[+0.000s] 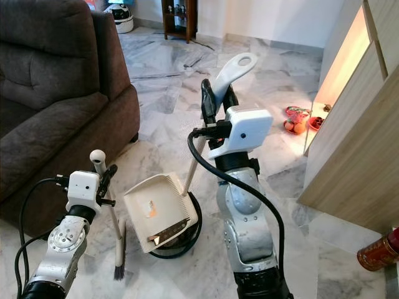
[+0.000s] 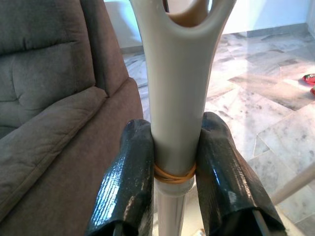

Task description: Sweep floor

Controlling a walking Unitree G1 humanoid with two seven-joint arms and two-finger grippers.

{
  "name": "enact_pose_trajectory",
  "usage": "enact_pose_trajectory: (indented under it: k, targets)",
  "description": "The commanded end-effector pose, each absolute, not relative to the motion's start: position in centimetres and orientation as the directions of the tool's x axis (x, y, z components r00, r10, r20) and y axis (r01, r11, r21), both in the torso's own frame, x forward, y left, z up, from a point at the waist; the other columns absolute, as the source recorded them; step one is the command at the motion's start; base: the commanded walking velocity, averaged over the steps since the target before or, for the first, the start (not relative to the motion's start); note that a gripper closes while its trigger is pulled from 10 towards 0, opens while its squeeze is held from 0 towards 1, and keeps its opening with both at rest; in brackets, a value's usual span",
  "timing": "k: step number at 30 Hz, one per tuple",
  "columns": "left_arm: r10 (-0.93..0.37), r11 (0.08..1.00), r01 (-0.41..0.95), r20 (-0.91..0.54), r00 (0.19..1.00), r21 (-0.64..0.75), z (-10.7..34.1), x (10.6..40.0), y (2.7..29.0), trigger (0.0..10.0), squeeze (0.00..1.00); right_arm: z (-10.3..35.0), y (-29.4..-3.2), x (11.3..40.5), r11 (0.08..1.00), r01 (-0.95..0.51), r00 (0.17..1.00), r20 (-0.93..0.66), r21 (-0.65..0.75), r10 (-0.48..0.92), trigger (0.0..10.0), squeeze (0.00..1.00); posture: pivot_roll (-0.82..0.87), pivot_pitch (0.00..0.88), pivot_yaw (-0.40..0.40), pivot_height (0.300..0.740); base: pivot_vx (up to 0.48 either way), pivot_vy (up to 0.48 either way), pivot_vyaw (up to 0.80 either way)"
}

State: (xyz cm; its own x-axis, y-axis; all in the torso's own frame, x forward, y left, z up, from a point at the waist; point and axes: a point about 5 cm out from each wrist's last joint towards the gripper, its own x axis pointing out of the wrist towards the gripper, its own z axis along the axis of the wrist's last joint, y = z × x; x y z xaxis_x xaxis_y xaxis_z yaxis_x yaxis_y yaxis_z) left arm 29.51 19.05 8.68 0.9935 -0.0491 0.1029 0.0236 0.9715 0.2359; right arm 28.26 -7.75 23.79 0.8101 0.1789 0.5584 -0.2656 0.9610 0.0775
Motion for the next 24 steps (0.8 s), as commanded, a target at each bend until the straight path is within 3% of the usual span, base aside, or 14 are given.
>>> enact_pose_trajectory:
  k: [1, 9, 18, 24]
  targets:
    - [-0.068, 0.967, 0.027, 0.156, 0.985, 0.253, 9.6, 29.7, 18.9, 10.0, 0.00, 26.3, -7.8, 27.0, 0.962, -0.260, 0.728, 0.671, 0.086, 0.137, 10.0, 0.00, 0.01, 0.093, 0.005, 0.740, 0.000, 0.000, 0.00]
    - [-0.072, 0.966, 0.029, 0.157, 0.985, 0.255, 9.7, 29.7, 18.8, 10.0, 0.00, 27.1, -8.4, 27.0, 0.974, -0.201, 0.710, 0.701, 0.108, 0.069, 10.0, 0.00, 0.01, 0.092, 0.005, 0.740, 0.000, 0.000, 0.00]
    - [-0.076, 0.966, 0.034, 0.157, 0.985, 0.255, 9.7, 29.7, 18.7, 10.0, 0.00, 26.8, -6.5, 25.9, 0.972, -0.231, 0.661, 0.727, -0.038, 0.186, 10.0, 0.00, 0.01, 0.088, 0.005, 0.740, 0.000, 0.000, 0.00]
    - [-0.080, 0.965, 0.037, 0.156, 0.984, 0.258, 9.6, 29.8, 18.7, 10.0, 0.00, 26.6, -5.7, 25.5, 0.966, -0.253, 0.649, 0.730, -0.058, 0.214, 10.0, 0.00, 0.01, 0.085, 0.006, 0.740, 0.000, 0.000, 0.00]
